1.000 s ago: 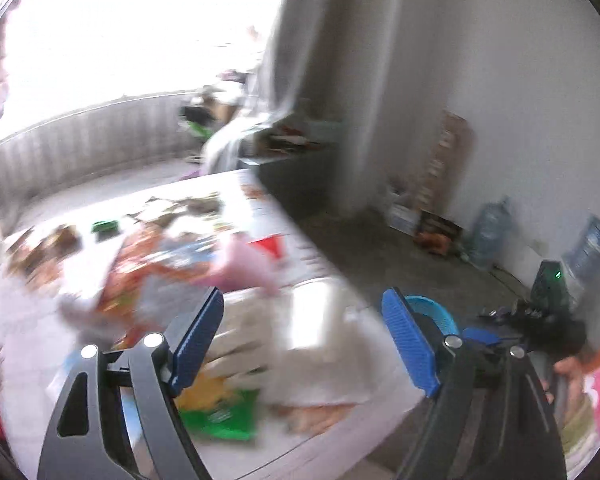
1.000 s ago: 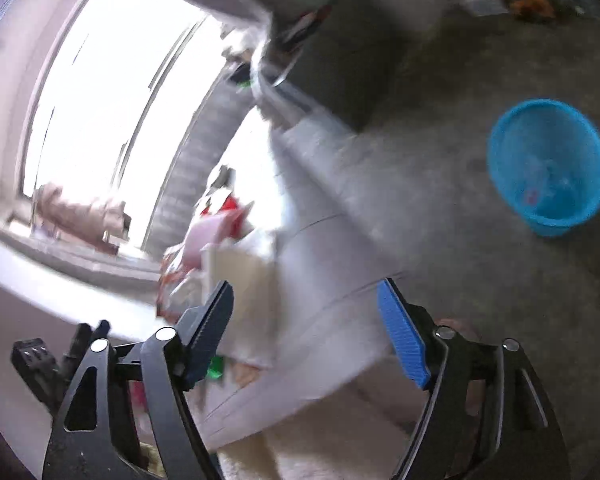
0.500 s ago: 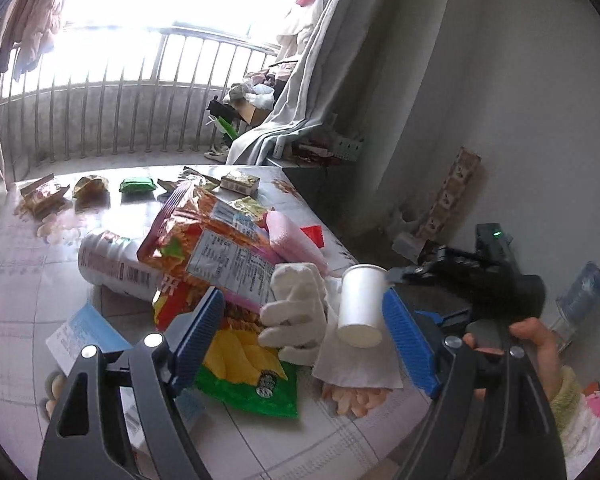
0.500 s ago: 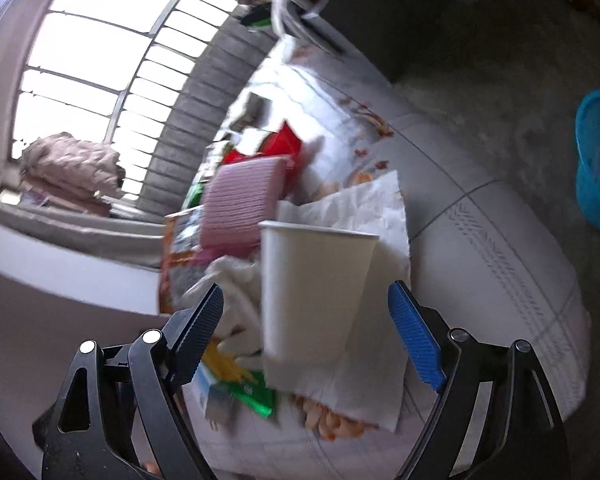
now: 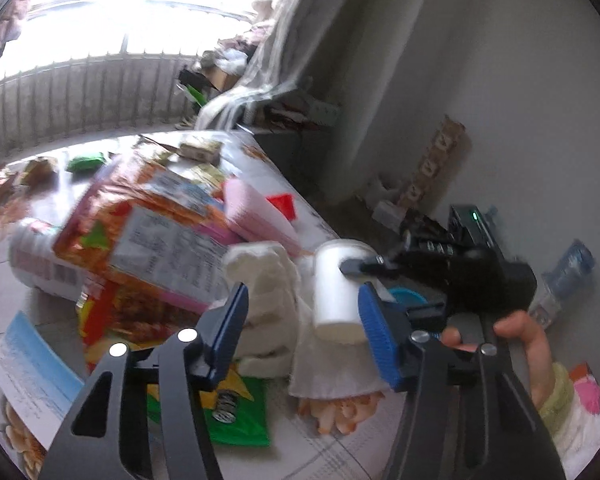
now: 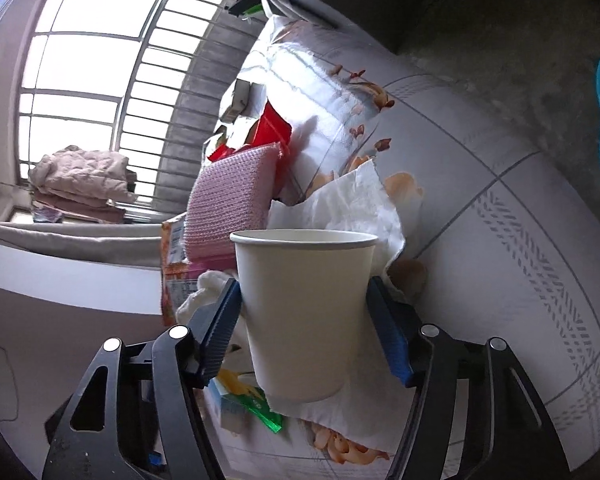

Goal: Collect trash
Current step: 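Grasp the white paper cup with the right gripper from the table, then pinch the white tissue with the left gripper while the right gripper holds the cup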

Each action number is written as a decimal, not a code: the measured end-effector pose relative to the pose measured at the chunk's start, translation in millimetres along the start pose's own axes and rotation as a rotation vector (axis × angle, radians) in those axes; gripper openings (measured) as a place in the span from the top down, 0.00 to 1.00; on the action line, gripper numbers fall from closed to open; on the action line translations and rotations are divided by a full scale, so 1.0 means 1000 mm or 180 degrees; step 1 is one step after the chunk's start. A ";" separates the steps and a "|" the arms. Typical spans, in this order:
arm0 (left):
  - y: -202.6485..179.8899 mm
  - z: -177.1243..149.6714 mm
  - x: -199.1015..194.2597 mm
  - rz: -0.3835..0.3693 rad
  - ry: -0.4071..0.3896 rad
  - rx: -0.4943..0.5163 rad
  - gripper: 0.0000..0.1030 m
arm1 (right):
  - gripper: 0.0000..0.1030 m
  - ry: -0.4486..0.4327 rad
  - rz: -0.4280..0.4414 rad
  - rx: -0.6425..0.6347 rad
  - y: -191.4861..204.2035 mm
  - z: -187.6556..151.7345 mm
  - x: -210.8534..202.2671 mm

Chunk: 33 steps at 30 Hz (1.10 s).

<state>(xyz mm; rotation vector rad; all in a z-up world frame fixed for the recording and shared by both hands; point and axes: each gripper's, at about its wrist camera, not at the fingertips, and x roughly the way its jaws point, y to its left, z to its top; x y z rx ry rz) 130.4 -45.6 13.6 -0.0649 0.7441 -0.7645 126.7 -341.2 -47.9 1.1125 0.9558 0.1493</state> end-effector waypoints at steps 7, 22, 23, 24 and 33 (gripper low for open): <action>-0.008 -0.029 0.023 -0.0057 0.0496 -0.0097 0.56 | 0.43 -0.0007 0.0113 -0.0049 -0.012 -0.007 -0.018; -0.023 -0.049 0.062 -0.0123 0.1001 -0.0172 0.58 | 0.44 0.0051 0.0692 0.0186 -0.044 -0.014 -0.045; -0.024 -0.049 0.064 -0.0133 0.1021 -0.0183 0.58 | 0.44 0.0055 0.0799 0.0254 -0.048 -0.013 -0.046; -0.025 -0.050 0.067 -0.0136 0.1047 -0.0196 0.58 | 0.44 0.0065 0.0899 0.0319 -0.052 -0.013 -0.047; -0.057 -0.061 0.074 0.0422 0.0954 0.0505 0.79 | 0.44 0.0077 0.1328 0.0562 -0.065 -0.010 -0.054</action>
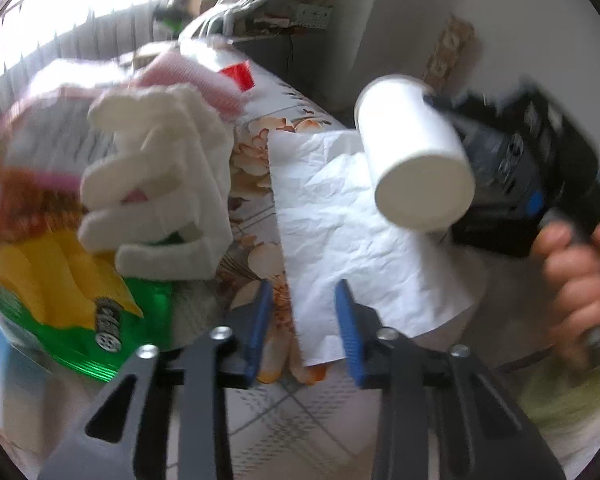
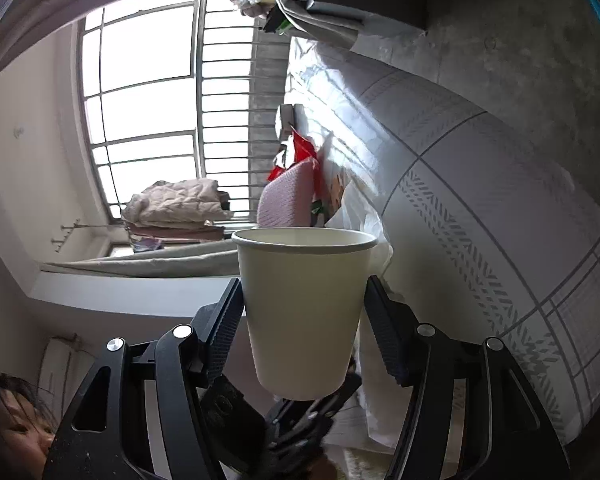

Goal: Collect trash
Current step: 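Pinch the white tissue with the left gripper while the right gripper holds the cup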

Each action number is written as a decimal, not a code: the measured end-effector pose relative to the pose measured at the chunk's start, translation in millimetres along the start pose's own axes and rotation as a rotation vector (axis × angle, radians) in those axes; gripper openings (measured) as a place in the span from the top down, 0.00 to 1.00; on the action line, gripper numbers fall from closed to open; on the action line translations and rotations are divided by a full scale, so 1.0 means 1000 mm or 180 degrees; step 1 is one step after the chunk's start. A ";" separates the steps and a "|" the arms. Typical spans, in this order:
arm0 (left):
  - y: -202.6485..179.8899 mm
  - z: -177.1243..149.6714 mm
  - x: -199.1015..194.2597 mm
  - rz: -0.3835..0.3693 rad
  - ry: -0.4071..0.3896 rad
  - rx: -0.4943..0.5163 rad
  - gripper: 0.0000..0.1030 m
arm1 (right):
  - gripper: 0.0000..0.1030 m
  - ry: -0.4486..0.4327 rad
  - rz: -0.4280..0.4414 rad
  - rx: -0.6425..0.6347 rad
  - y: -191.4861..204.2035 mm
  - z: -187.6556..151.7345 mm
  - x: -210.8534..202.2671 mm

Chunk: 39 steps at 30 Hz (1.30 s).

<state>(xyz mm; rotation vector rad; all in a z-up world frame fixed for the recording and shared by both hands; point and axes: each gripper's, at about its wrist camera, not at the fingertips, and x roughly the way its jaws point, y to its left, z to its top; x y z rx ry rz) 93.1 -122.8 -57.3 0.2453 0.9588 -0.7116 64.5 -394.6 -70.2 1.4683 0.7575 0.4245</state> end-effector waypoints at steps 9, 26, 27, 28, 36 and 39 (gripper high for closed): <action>-0.019 -0.006 -0.005 0.0133 -0.0132 0.0270 1.00 | 0.43 -0.0038 0.0096 0.0026 -0.001 -0.002 -0.019; -0.006 0.012 -0.045 0.0087 -0.0481 -0.0007 1.00 | 0.42 -0.0246 0.0269 0.0037 -0.001 -0.009 -0.061; -0.008 0.016 -0.051 0.0055 -0.0542 -0.0006 1.00 | 0.42 -0.0269 0.0266 0.0041 -0.001 -0.010 -0.063; -0.011 0.019 -0.057 0.0026 -0.0597 0.0005 1.00 | 0.42 -0.0302 0.0262 0.0052 -0.002 -0.009 -0.066; -0.053 0.070 -0.086 -0.0342 -0.0977 0.0298 1.00 | 0.42 -0.0662 0.0290 0.0074 -0.011 -0.009 -0.108; -0.077 0.095 -0.080 -0.0535 -0.1029 0.0435 1.00 | 0.42 -0.0893 0.0279 0.0089 -0.018 -0.007 -0.135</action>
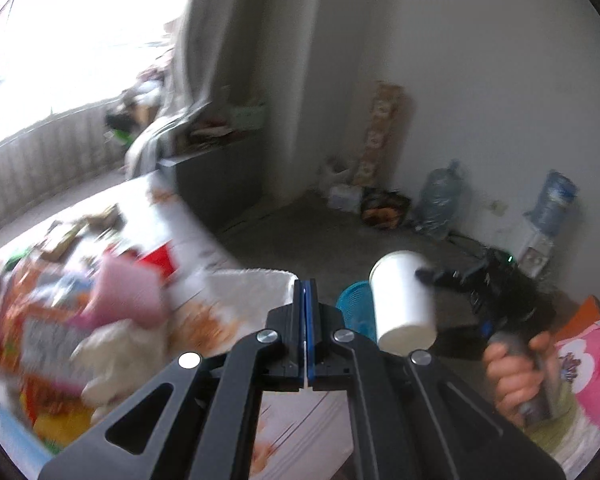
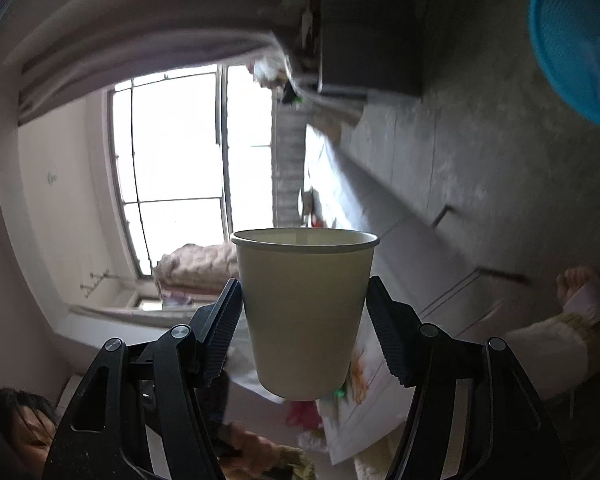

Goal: Collect trash
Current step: 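Pinch the white tissue with the left gripper while the right gripper holds the cup, then drop the tissue and the paper cup into the blue wastebasket, opening both grippers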

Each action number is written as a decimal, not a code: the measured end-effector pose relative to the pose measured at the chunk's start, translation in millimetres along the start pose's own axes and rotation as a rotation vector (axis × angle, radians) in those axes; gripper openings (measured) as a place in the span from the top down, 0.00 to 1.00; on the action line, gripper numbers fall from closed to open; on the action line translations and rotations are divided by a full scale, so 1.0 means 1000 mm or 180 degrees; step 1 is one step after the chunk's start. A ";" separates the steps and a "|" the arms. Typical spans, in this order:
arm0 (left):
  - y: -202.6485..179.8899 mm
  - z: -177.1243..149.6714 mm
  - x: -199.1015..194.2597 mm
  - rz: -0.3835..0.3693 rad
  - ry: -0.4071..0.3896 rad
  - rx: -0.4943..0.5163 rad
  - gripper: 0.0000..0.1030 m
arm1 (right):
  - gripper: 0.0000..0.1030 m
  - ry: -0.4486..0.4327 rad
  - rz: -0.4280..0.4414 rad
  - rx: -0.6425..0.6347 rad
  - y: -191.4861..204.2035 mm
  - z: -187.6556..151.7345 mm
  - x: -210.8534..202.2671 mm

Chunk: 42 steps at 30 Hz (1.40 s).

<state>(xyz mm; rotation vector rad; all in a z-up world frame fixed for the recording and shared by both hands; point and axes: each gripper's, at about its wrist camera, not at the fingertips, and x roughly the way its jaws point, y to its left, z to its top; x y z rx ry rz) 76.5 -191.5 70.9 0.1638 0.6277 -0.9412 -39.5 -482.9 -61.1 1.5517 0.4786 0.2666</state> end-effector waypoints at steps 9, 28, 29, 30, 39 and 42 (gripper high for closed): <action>-0.073 0.064 0.100 -0.0764 0.0183 0.0248 1.00 | 0.42 -0.0824 -0.0472 -0.0042 -0.020 0.028 -0.080; -0.149 0.008 0.413 -0.0817 0.1810 0.0086 0.99 | 0.41 -0.1447 -0.1920 0.0130 -0.121 0.117 -0.114; -0.151 0.004 0.424 -0.0809 0.1850 0.0078 0.99 | 0.41 -0.1440 -0.1999 0.0123 -0.125 0.124 -0.108; -0.152 -0.001 0.427 -0.0778 0.1855 0.0076 0.99 | 0.41 -0.1434 -0.2057 0.0127 -0.128 0.130 -0.106; -0.148 -0.005 0.443 -0.0722 0.1907 -0.0107 0.74 | 0.31 -0.1397 -0.2448 0.0265 -0.163 0.160 -0.104; -0.148 0.003 0.432 -0.0743 0.1817 -0.0087 0.73 | 0.30 -0.1449 -0.2435 0.0249 -0.160 0.151 -0.111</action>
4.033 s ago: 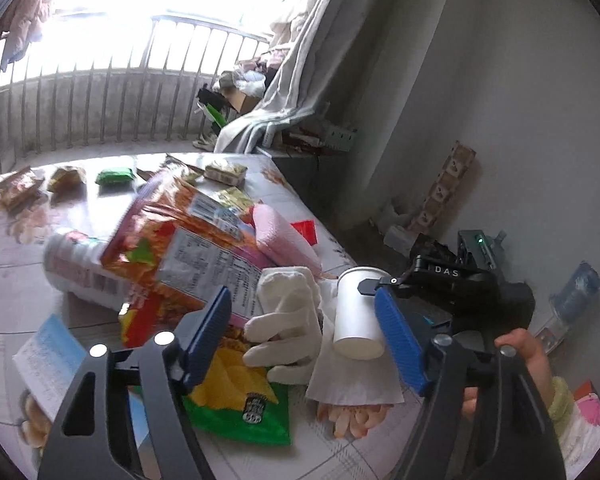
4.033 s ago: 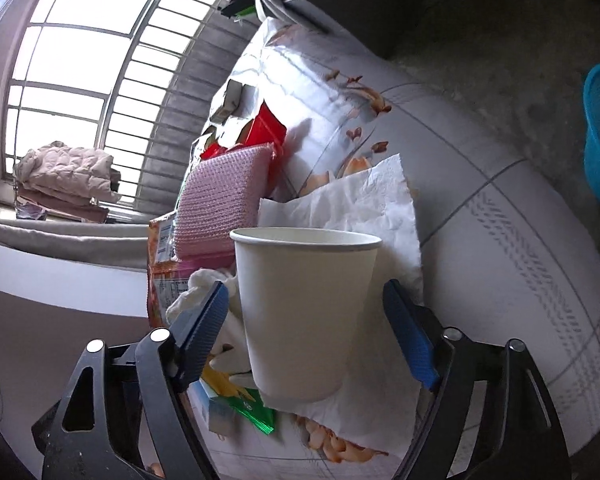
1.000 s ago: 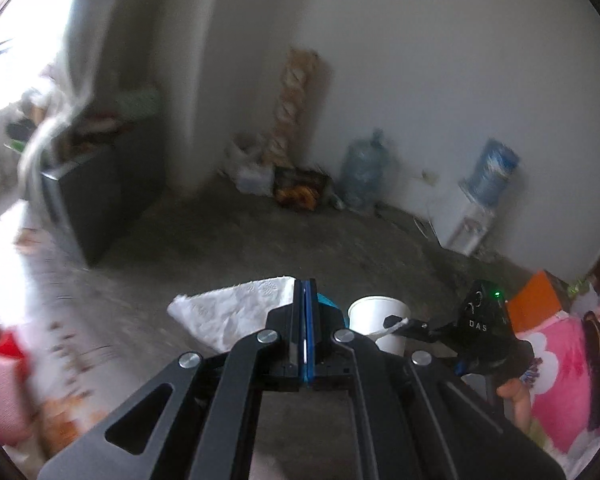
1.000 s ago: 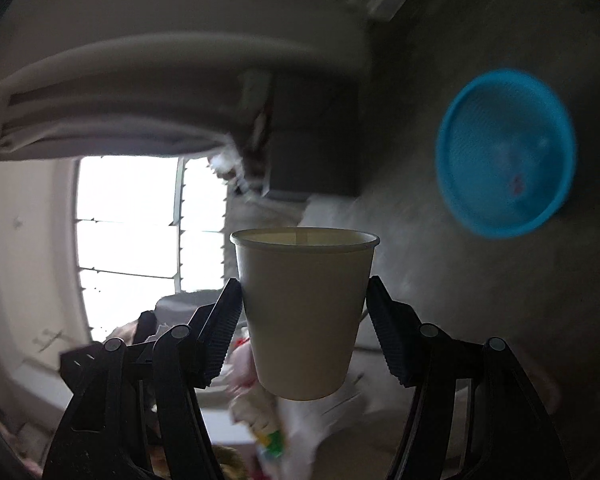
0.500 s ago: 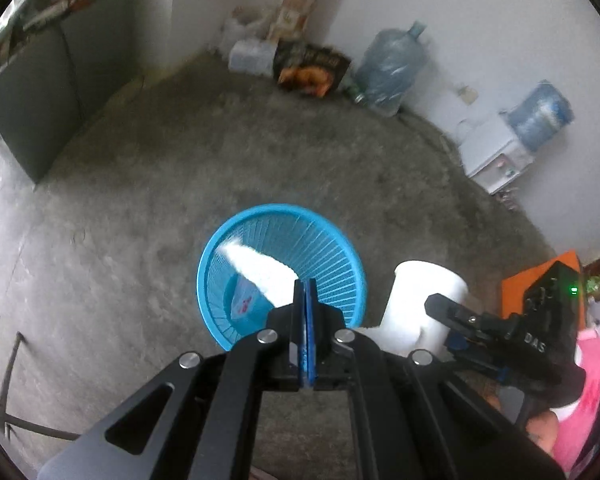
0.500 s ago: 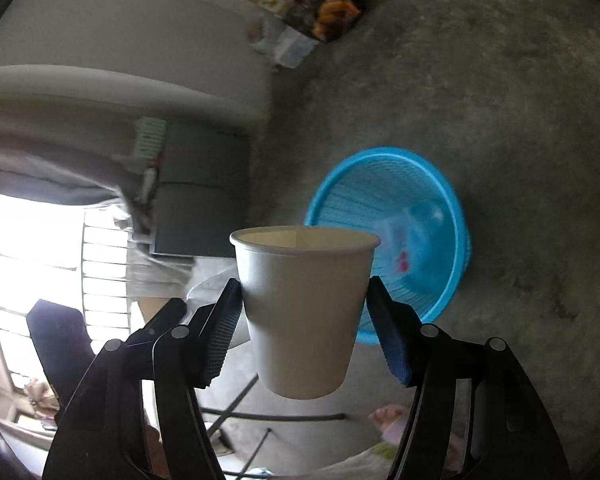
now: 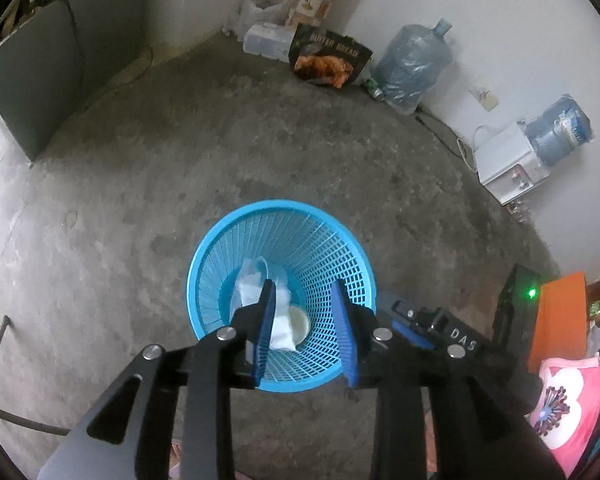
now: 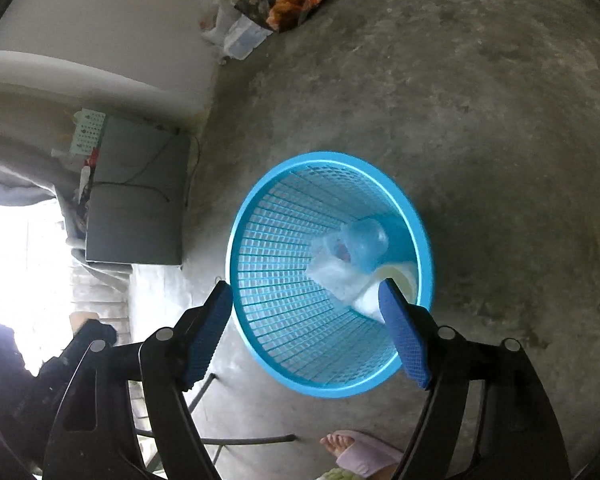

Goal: Collect trash
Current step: 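Drop the tissue and the paper cup into the blue wastebasket, opening both grippers, then move both tools back to the table and grasp the pink sponge with the right gripper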

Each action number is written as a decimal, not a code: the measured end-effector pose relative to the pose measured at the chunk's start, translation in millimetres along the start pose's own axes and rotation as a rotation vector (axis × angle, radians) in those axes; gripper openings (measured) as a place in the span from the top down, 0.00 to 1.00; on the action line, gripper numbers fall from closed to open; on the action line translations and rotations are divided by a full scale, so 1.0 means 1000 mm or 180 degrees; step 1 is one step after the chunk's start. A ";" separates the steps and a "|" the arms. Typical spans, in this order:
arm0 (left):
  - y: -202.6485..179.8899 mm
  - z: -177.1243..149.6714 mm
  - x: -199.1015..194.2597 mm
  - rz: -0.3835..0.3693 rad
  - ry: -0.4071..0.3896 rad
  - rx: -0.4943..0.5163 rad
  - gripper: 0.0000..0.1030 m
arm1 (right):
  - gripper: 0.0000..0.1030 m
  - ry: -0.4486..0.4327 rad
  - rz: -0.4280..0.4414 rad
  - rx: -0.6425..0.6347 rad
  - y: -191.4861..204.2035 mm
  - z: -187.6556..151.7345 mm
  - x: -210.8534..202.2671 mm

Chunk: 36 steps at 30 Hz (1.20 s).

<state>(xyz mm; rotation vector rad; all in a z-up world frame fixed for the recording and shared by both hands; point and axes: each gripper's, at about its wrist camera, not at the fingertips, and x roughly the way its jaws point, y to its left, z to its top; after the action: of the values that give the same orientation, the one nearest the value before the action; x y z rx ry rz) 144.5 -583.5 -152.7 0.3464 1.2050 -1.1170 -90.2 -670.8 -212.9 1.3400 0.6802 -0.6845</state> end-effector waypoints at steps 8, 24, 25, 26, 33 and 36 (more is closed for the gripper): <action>-0.009 0.000 -0.061 0.0046 -0.0191 -0.0111 0.54 | 0.30 -0.0123 0.0035 -0.0038 -0.014 -0.016 -0.042; 0.046 -0.089 -0.301 0.0347 -0.0717 -0.0123 0.27 | 0.29 -0.0026 0.0415 -0.0986 0.093 -0.070 -0.115; 0.056 -0.094 -0.312 0.0366 -0.0757 -0.0170 0.26 | 0.29 -0.0004 0.0463 -0.1102 0.108 -0.076 -0.118; 0.067 -0.099 -0.326 0.0406 -0.0806 -0.0250 0.24 | 0.29 0.0014 0.0498 -0.1170 0.116 -0.081 -0.119; 0.184 -0.141 -0.413 0.0789 -0.1045 -0.1080 0.21 | 0.29 0.0260 0.0779 -0.1727 0.192 -0.126 -0.119; 0.234 -0.156 -0.435 0.0840 -0.1082 -0.1505 0.21 | 0.29 0.0418 0.0908 -0.1962 0.226 -0.149 -0.115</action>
<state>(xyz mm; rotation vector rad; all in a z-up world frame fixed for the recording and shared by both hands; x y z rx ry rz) 276.8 -144.2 88.0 -0.0485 1.0438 -0.6062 4.8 -493.4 1.8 0.8838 0.7125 -0.1310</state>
